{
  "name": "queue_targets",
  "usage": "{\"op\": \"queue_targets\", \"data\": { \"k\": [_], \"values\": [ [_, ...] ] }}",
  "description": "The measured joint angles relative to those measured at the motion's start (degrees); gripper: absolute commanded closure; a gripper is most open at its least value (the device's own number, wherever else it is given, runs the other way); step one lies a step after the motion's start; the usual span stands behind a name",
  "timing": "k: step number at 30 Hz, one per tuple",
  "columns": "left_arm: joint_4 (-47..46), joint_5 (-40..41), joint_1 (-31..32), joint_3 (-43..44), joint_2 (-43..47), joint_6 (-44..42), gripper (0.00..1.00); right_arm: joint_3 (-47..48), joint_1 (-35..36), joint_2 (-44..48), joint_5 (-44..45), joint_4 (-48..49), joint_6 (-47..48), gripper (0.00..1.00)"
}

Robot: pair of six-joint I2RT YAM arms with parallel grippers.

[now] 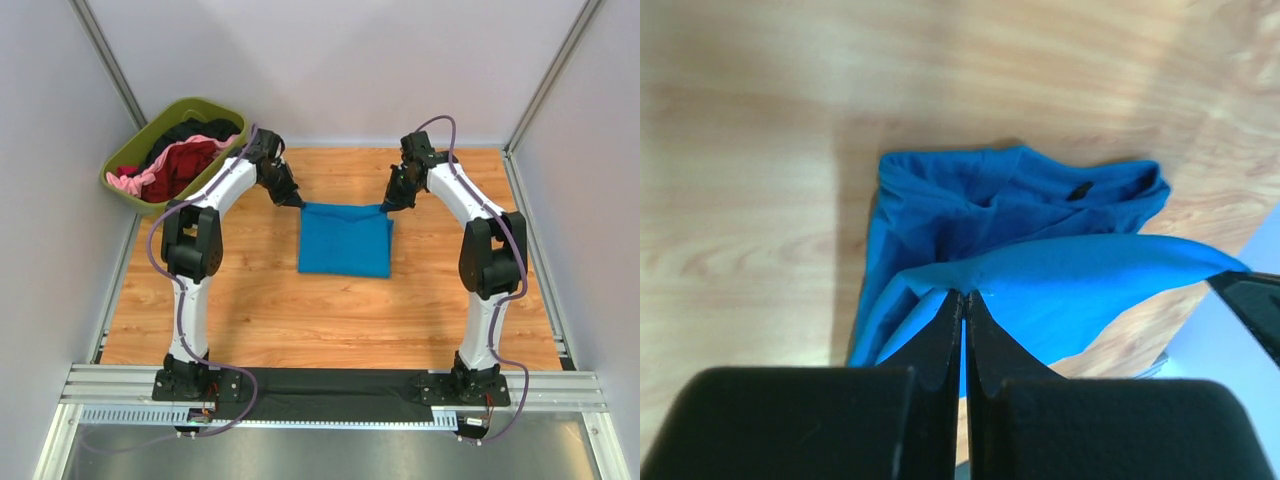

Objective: Fold and stack the t-shirts
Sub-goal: Fold the tshirt

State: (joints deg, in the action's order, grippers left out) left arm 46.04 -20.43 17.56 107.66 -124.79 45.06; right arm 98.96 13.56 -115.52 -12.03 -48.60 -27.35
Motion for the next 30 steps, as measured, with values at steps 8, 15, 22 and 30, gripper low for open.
{"op": "queue_targets", "data": {
  "k": [8, 15, 22, 30],
  "values": [
    [-8.0, -5.2, 0.0, 9.2, -7.5, 0.0, 0.73, 0.0, -2.9, -0.8, 0.0, 3.7, -0.4, 0.85],
    [-9.3, -9.0, -0.2, 16.6, -13.7, -1.2, 0.57, -0.8, -5.9, -2.3, -1.9, 6.2, 0.4, 0.51],
    [-6.0, -5.8, -0.2, 5.2, -4.5, -7.1, 0.55, -9.5, -6.6, 0.5, -6.8, 7.8, 2.0, 0.41],
    [-6.7, -4.6, 1.7, -14.2, 4.0, -11.2, 0.57, -21.0, -6.1, 2.5, -12.0, 9.5, 5.0, 0.52]
  ]
}}
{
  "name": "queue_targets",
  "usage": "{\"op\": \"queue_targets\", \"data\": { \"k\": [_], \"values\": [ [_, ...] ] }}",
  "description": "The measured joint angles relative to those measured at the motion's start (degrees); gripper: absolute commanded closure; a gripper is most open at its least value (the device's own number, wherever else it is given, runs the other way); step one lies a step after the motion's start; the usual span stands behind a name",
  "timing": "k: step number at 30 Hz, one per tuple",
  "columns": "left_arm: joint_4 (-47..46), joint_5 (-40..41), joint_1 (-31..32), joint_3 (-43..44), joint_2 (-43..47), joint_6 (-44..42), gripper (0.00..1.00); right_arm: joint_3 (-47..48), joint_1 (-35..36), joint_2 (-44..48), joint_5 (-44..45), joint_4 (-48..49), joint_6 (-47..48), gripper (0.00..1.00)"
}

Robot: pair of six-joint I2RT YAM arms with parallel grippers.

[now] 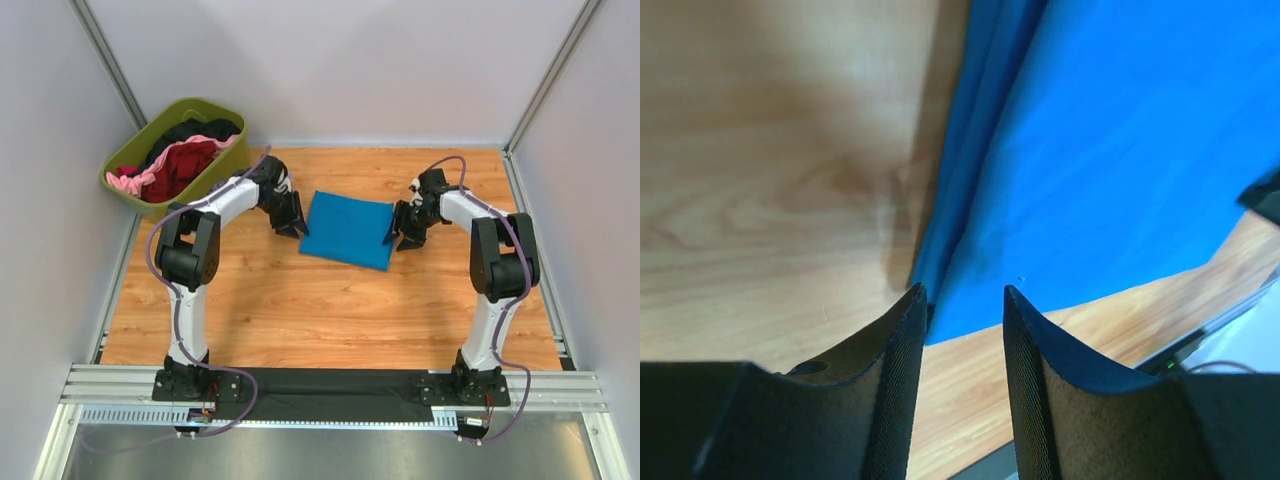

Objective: Fold and stack the t-shirts
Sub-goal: Fold the tshirt

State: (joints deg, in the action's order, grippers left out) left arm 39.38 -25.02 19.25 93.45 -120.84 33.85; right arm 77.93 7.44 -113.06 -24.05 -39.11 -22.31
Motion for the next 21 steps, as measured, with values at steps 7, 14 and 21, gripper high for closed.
{"op": "queue_targets", "data": {
  "k": [7, 14, 21],
  "values": [
    [-2.0, 0.3, 3.0, -9.7, 2.1, -1.4, 0.64, -11.7, 0.9, 7.1, -2.7, 4.1, 1.2, 0.63],
    [-5.3, 0.0, 3.3, -16.1, 5.4, -1.4, 0.94, -20.7, 2.3, 12.3, -4.7, 7.9, 1.2, 0.82],
    [-6.5, 1.4, 4.6, -26.5, 14.2, 1.3, 1.00, -26.5, 2.6, 15.8, -5.9, 10.3, 0.5, 0.91]
  ]
}}
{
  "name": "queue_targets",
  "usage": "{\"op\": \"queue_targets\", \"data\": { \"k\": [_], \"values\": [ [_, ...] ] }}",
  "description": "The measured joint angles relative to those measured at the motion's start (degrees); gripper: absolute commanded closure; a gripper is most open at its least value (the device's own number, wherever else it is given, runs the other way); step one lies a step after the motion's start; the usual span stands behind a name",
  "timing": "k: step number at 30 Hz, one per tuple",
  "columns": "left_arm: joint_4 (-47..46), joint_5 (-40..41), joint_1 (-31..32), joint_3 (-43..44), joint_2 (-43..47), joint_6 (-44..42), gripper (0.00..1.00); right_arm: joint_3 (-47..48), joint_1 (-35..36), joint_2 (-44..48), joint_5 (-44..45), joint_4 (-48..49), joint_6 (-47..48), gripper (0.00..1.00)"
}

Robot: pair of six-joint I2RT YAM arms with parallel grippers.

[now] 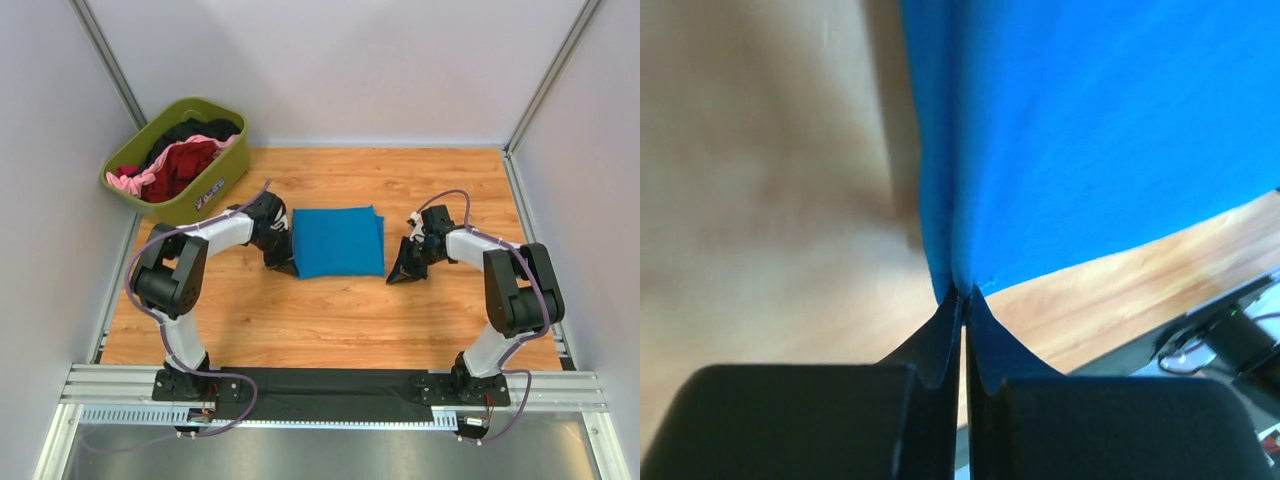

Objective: Fold and stack the t-shirts
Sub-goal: Fold the tshirt

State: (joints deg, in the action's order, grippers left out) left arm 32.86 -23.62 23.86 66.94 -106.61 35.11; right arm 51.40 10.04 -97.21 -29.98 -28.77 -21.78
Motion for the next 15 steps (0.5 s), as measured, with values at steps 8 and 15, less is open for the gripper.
{"op": "queue_targets", "data": {
  "k": [8, 15],
  "values": [
    [2.3, 2.7, 4.4, -13.7, 14.4, 4.5, 0.94, -10.8, 5.7, 10.0, -0.1, -0.9, -3.2, 0.80],
    [7.1, 7.0, 5.0, -18.5, 21.2, 8.0, 0.62, -10.9, 9.0, 18.9, 2.2, -3.8, -4.1, 0.48]
  ]
}}
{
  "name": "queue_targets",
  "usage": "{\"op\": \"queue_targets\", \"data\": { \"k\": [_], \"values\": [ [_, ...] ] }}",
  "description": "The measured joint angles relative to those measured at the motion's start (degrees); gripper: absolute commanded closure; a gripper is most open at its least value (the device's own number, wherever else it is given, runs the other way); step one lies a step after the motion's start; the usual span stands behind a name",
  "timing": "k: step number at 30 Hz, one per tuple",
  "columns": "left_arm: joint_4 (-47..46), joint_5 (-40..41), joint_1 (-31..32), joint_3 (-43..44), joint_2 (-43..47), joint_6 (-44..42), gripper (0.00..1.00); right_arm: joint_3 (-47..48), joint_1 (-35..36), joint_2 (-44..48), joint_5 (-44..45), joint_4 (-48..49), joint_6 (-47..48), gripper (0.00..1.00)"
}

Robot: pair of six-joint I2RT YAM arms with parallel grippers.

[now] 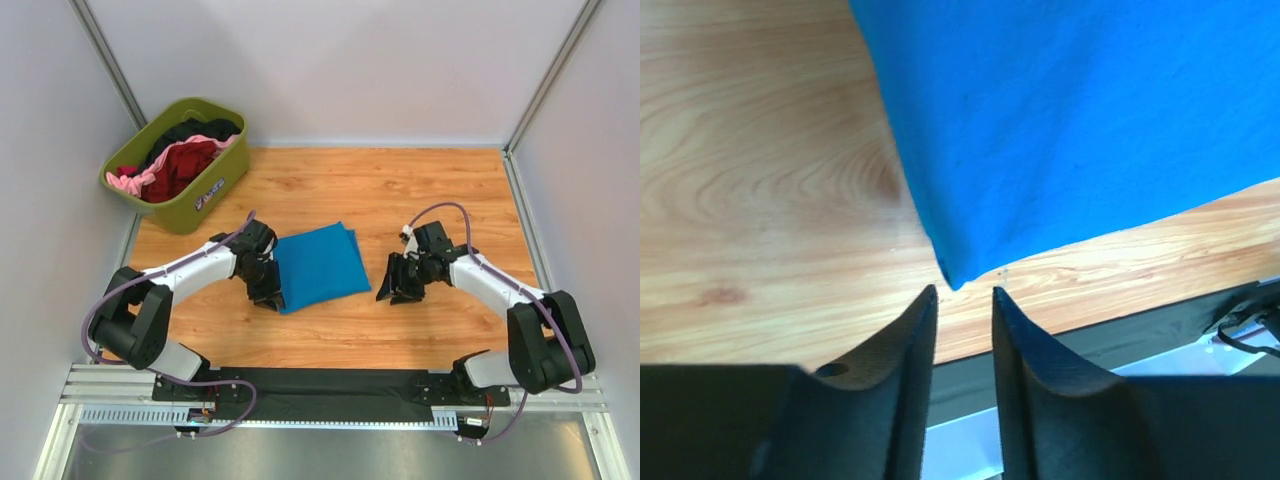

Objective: Fold and stack the t-shirts
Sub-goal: Fold the tshirt

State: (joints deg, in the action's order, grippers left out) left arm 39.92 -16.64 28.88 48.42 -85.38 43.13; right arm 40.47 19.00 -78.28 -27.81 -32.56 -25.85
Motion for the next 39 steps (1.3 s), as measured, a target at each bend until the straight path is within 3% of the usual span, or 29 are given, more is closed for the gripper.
{"op": "queue_targets", "data": {
  "k": [5, 11, 15, 22, 27, 30, 31, 34, 39],
  "values": [
    [2.8, 1.4, -0.6, 1.7, 0.5, 0.2, 0.59, 11.9, 0.0, -7.5, 1.1, -1.1, 3.6, 0.45],
    [4.4, 1.1, -5.6, 5.9, 0.5, -0.5, 0.58, 21.4, 0.0, -20.1, -1.6, 0.5, 6.9, 0.57],
    [4.3, -0.2, -11.7, 6.3, 0.5, -1.4, 0.58, 20.6, 0.3, -23.2, -3.2, 0.7, 7.7, 0.63],
    [1.2, -1.3, -17.9, 7.0, 0.5, -4.4, 0.57, 12.0, 1.7, -19.4, -3.8, 2.4, 7.2, 0.91],
    [-2.1, -1.7, -18.4, 9.7, -0.6, -7.6, 0.56, 8.1, 2.2, -14.3, -3.8, 1.9, 6.3, 0.95],
    [-4.5, -2.1, -18.5, 10.2, -1.6, -9.8, 0.56, 7.4, 2.3, -11.1, -3.7, 1.5, 6.2, 0.90],
    [-5.1, -2.1, -18.5, 10.3, -2.1, -10.5, 0.56, 7.3, 2.3, -9.9, -3.7, 1.0, 6.2, 0.77],
    [-6.4, -2.1, -18.5, 11.0, -4.6, -12.0, 0.57, 7.9, 2.3, -7.3, -2.3, -0.3, 7.1, 0.56],
    [-7.7, -2.3, -18.5, 12.1, -8.5, -12.7, 0.59, 14.1, 2.4, -12.4, -0.5, -1.9, 9.1, 0.48]
  ]
}}
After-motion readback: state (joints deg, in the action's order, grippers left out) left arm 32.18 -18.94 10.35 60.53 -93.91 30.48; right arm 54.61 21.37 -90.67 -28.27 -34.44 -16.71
